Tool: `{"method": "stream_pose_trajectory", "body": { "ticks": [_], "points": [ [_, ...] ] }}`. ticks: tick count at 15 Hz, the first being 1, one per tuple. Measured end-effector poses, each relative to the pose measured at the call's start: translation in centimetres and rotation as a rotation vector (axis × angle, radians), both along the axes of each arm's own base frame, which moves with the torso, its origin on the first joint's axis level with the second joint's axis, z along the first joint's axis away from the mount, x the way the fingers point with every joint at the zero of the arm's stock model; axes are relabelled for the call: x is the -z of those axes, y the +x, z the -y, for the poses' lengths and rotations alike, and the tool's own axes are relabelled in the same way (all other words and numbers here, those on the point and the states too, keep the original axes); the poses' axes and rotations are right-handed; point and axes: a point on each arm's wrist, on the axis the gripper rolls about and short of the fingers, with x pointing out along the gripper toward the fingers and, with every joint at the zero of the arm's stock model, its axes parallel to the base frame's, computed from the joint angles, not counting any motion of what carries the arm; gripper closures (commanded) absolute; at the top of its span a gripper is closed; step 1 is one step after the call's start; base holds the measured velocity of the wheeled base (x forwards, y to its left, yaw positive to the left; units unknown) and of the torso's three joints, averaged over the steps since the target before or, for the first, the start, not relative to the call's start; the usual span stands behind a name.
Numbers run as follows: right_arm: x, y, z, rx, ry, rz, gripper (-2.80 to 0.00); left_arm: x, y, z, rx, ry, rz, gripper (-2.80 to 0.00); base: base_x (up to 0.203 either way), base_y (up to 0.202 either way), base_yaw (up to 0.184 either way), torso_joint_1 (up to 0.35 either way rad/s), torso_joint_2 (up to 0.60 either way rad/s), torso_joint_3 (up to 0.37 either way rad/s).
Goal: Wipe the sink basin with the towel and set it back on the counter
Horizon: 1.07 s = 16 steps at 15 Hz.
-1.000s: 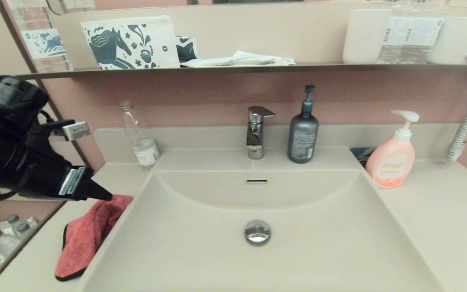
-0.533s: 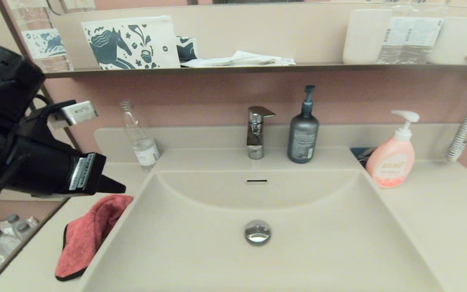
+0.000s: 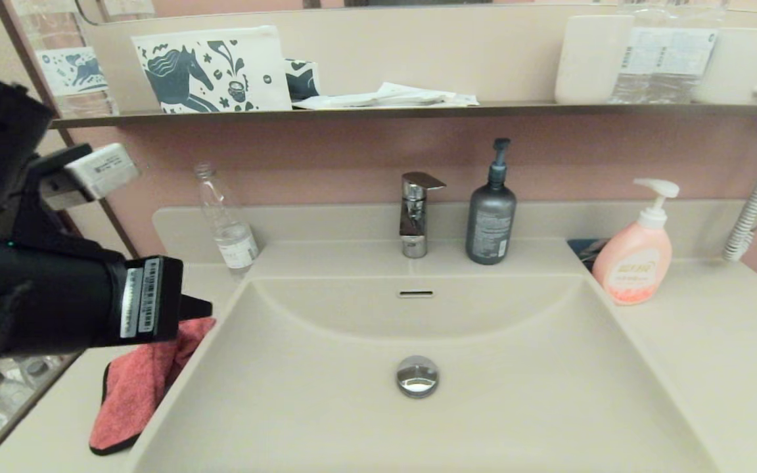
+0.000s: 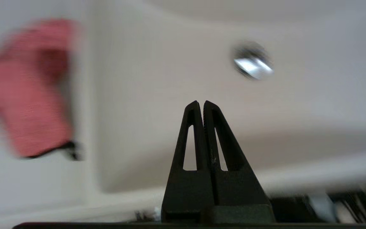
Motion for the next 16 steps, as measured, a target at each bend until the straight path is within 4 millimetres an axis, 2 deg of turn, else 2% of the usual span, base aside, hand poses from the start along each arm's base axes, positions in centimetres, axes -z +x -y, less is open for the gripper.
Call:
{"method": "stream_pose_trajectory", "body": {
  "ticks": [4,6,9,13,16],
  "points": [
    [0.0,0.0,0.0,0.0,0.0,0.0,0.0,0.5,-2.0,-3.4,-0.133,0.076,0.093,0.0,0.0,0.0,0.0,0.0,0.0,0.0],
    [0.0,0.0,0.0,0.0,0.0,0.0,0.0,0.8,-3.5,-6.1,-0.169,0.073,0.146,0.0,0.0,0.0,0.0,0.0,0.0,0.0],
    [0.0,0.0,0.0,0.0,0.0,0.0,0.0,2.1,-8.2,-9.4,-0.156,0.055,0.308,0.0,0.0,0.0,0.0,0.0,0.0,0.0],
    [0.0,0.0,0.0,0.0,0.0,0.0,0.0,5.6,-14.9,-9.8,-0.082,0.066,0.523,0.0,0.0,0.0,0.0,0.0,0.0,0.0],
    [0.0,0.0,0.0,0.0,0.0,0.0,0.0,8.2,-17.3,-9.5,-0.069,0.071,0.595,0.0,0.0,0.0,0.0,0.0,0.0,0.0]
  ]
}}
